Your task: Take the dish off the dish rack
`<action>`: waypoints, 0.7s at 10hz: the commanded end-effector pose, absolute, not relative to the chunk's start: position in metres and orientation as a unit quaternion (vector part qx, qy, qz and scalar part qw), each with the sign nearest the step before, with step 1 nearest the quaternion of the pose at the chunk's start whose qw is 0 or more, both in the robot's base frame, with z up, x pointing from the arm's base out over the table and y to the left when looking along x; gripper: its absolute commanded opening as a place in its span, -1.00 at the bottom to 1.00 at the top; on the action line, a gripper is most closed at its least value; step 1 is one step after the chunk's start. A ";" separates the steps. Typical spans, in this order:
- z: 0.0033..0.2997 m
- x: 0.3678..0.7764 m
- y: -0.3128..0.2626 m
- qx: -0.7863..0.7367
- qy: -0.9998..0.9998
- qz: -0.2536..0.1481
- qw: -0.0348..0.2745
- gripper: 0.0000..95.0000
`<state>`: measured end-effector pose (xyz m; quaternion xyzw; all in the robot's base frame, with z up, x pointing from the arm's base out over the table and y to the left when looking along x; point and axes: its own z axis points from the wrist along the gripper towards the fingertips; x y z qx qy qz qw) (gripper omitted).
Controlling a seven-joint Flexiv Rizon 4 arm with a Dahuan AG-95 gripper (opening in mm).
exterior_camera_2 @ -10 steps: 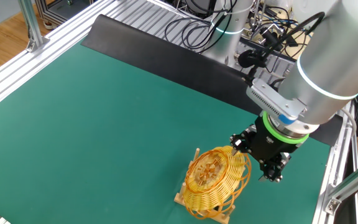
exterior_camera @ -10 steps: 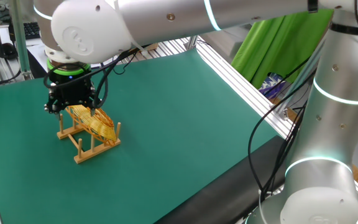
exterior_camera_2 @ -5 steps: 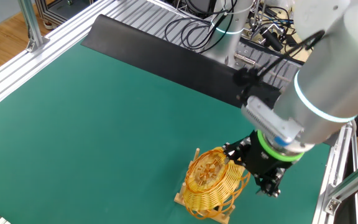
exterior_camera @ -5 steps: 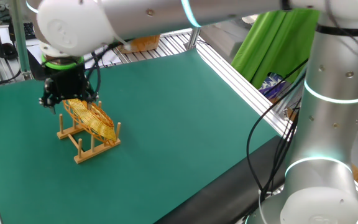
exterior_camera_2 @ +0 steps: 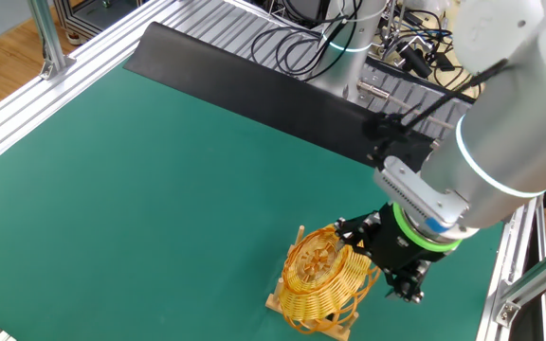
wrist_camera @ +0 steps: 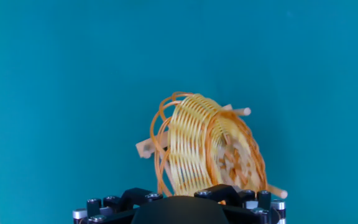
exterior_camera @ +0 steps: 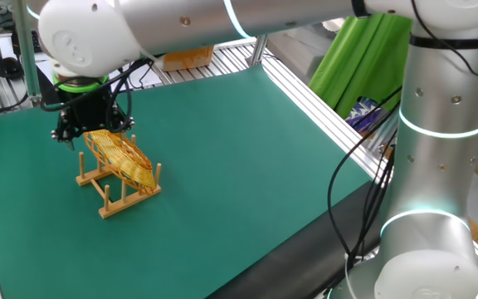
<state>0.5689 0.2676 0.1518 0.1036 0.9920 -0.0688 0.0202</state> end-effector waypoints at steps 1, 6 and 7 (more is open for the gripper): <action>0.153 0.570 0.263 0.097 0.993 -0.070 0.019 1.00; 0.151 0.578 0.241 0.079 0.994 -0.076 0.022 1.00; 0.150 0.580 0.235 0.074 0.994 -0.076 0.022 1.00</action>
